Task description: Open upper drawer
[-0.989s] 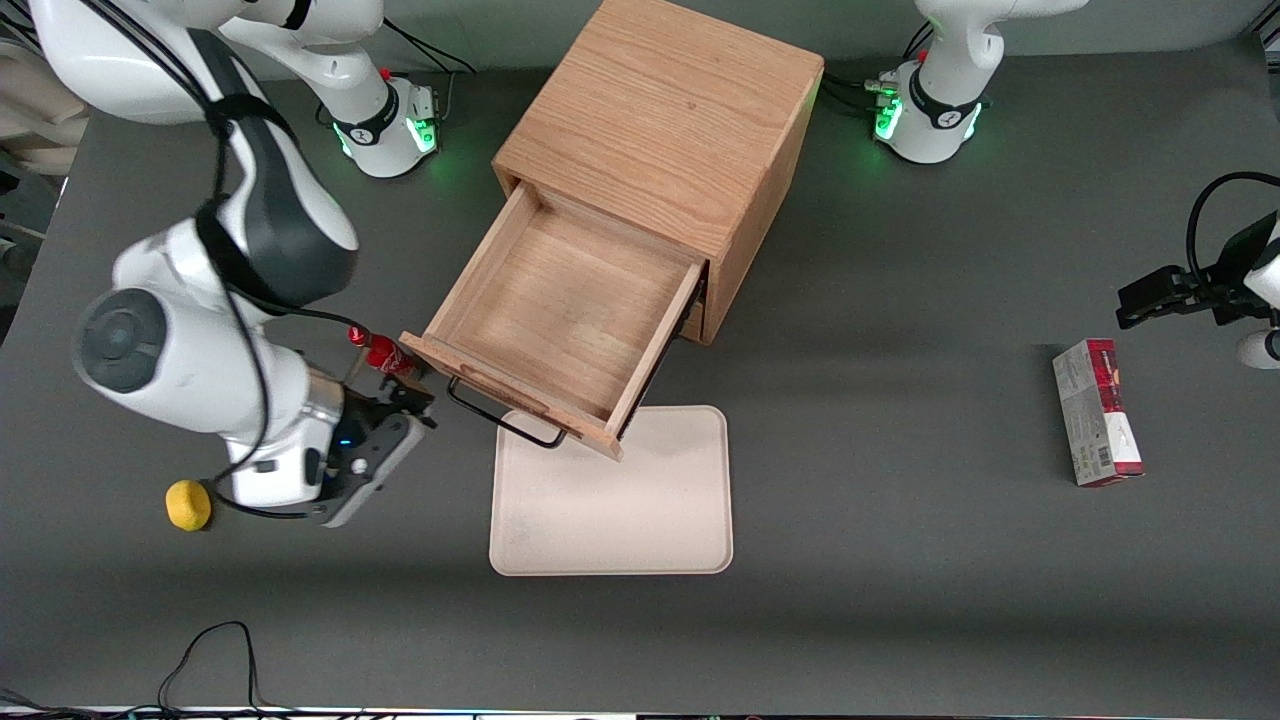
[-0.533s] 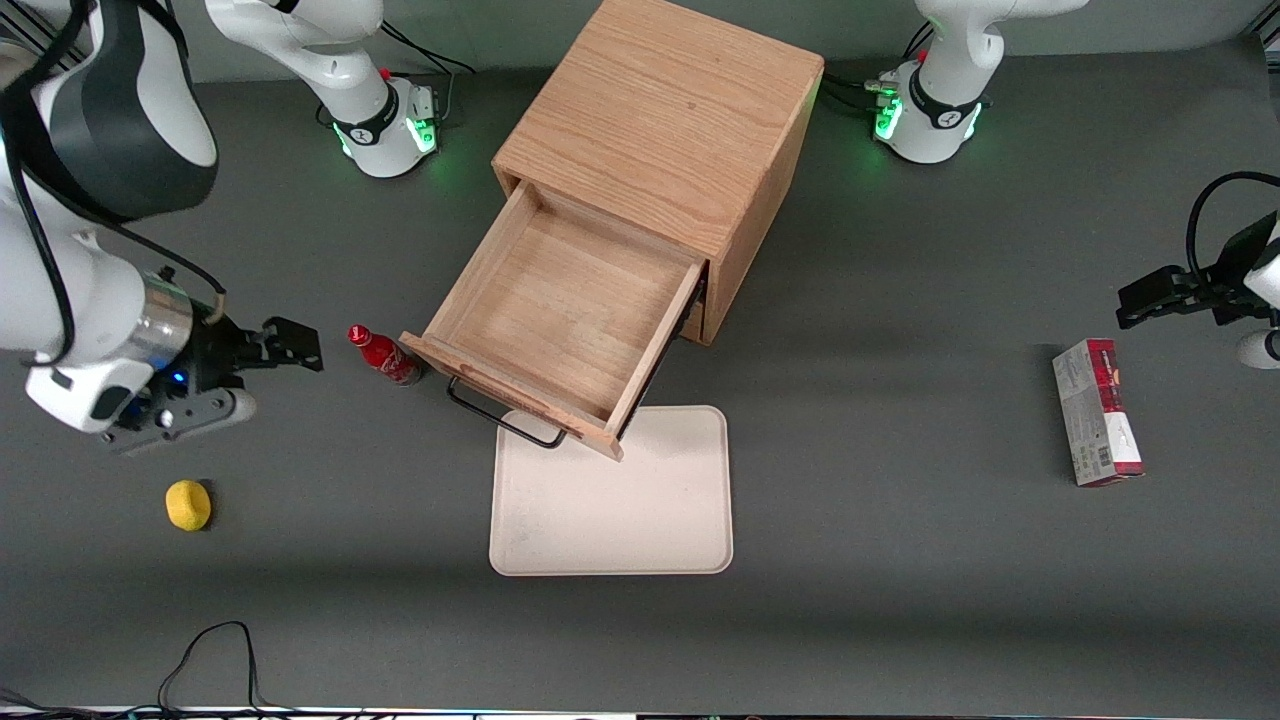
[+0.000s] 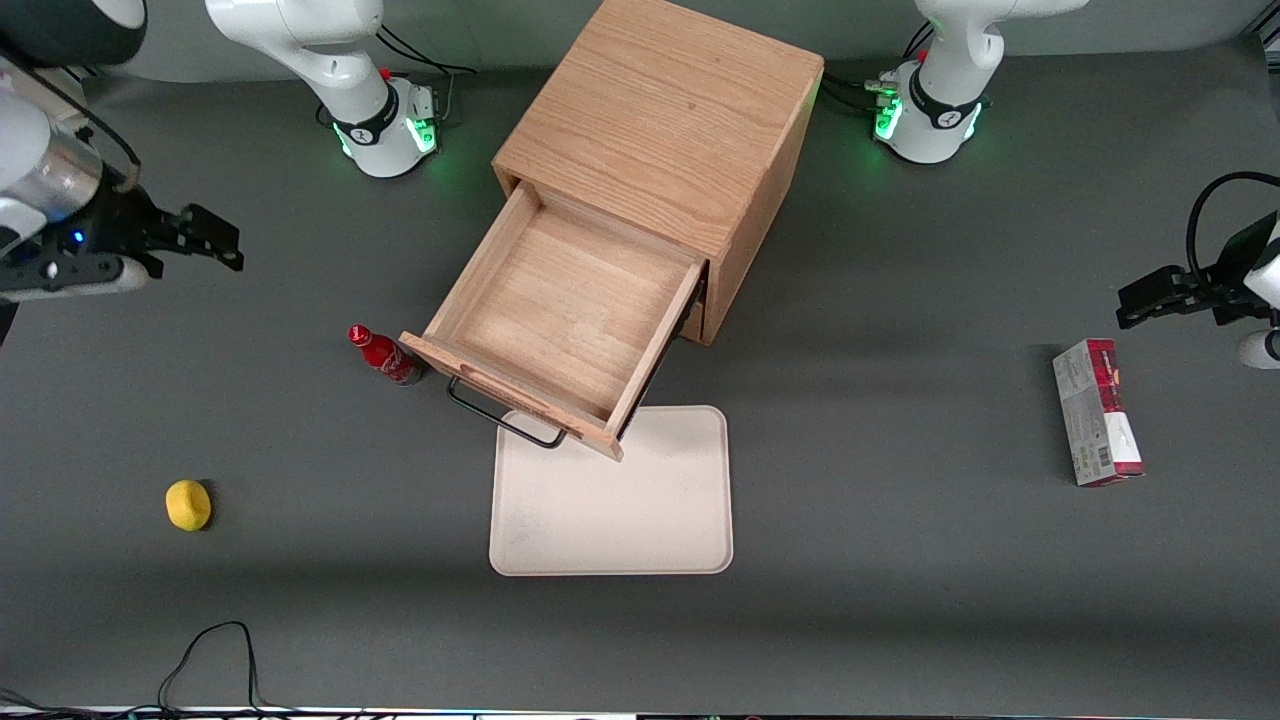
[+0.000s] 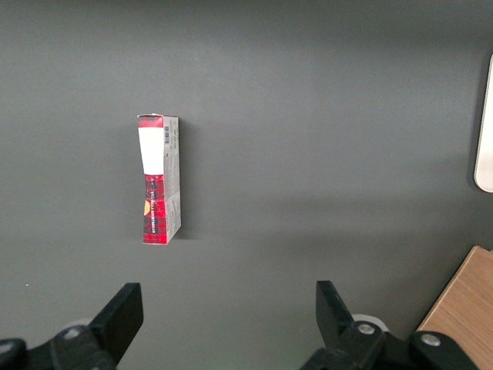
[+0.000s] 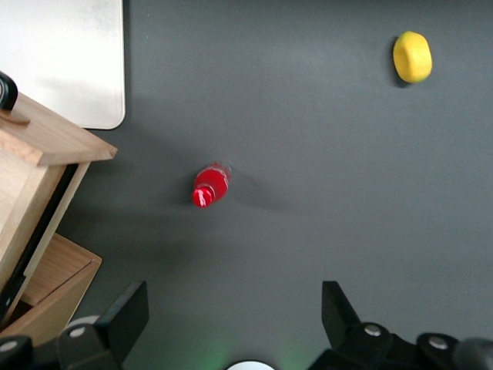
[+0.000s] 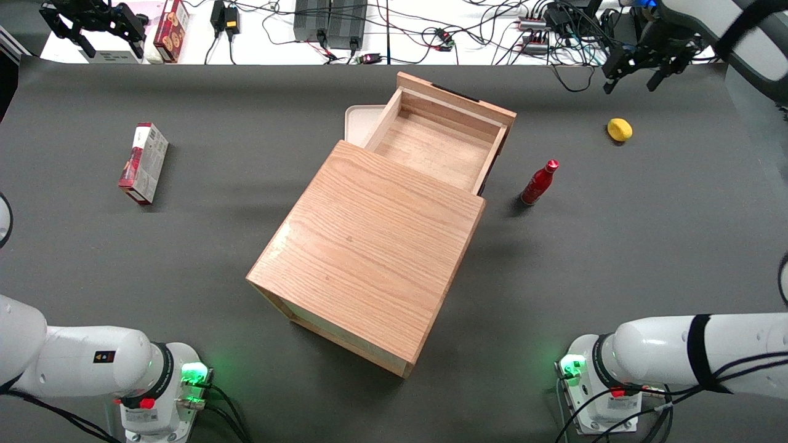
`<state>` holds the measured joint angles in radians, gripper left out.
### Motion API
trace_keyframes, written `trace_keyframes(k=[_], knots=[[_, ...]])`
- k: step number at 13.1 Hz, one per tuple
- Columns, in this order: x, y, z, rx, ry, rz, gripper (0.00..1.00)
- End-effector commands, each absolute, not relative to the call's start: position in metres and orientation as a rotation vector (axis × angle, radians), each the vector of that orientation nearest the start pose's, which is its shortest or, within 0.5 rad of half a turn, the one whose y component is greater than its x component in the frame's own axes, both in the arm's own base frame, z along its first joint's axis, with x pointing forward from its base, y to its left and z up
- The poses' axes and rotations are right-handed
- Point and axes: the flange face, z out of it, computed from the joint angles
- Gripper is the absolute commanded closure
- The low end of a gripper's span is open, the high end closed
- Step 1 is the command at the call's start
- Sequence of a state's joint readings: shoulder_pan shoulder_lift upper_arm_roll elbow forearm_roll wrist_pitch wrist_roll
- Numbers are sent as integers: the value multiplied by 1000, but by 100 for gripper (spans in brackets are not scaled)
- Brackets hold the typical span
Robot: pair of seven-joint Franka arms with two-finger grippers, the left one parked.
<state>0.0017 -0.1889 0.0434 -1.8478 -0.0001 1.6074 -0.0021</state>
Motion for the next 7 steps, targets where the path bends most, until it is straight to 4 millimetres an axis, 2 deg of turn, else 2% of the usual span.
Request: trace_keyframes(k=[1,7], knots=[[493,19,593,-3134,-31,70,0],[506,26,600,-3135,19,61,0]])
